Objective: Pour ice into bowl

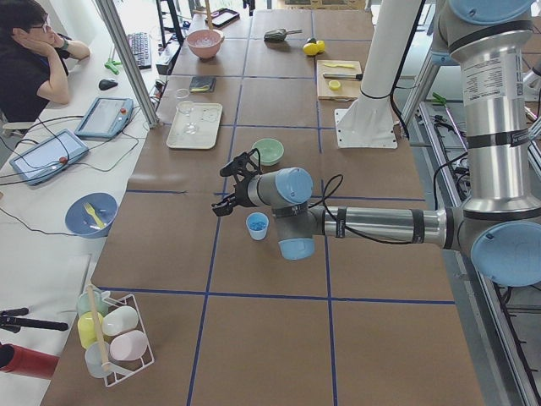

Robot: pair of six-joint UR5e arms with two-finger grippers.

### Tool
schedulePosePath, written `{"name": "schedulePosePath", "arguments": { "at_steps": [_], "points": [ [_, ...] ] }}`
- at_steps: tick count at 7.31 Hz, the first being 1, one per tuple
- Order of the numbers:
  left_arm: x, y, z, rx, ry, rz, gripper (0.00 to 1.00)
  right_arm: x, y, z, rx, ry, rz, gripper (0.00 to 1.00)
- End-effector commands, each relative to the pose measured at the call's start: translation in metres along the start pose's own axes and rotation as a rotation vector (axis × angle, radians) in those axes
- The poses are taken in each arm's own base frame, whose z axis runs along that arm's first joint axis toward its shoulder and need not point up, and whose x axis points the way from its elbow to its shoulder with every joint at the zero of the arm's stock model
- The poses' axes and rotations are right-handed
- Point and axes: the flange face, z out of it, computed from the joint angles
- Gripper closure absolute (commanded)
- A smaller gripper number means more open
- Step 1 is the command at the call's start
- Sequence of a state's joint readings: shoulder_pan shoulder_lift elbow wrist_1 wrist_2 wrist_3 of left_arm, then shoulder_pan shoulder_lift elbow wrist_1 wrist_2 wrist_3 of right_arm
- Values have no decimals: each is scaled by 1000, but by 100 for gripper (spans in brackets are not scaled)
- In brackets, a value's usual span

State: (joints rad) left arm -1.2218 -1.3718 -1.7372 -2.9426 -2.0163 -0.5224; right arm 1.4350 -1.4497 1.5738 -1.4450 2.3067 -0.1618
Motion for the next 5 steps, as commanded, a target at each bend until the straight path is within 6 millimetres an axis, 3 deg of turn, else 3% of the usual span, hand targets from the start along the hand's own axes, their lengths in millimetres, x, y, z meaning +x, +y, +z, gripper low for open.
{"name": "schedulePosePath", "arguments": {
  "at_steps": [1, 4, 5],
  "points": [
    [50, 44, 1, 72, -108, -161, 0, 8, 23, 0, -6, 3, 36, 0],
    [135, 118, 36, 185, -203, -361, 0, 12, 27, 0, -6, 4, 44, 0],
    [145, 139, 39, 214, -243, -373, 0, 14, 29, -1, -5, 7, 49, 0]
  ]
}}
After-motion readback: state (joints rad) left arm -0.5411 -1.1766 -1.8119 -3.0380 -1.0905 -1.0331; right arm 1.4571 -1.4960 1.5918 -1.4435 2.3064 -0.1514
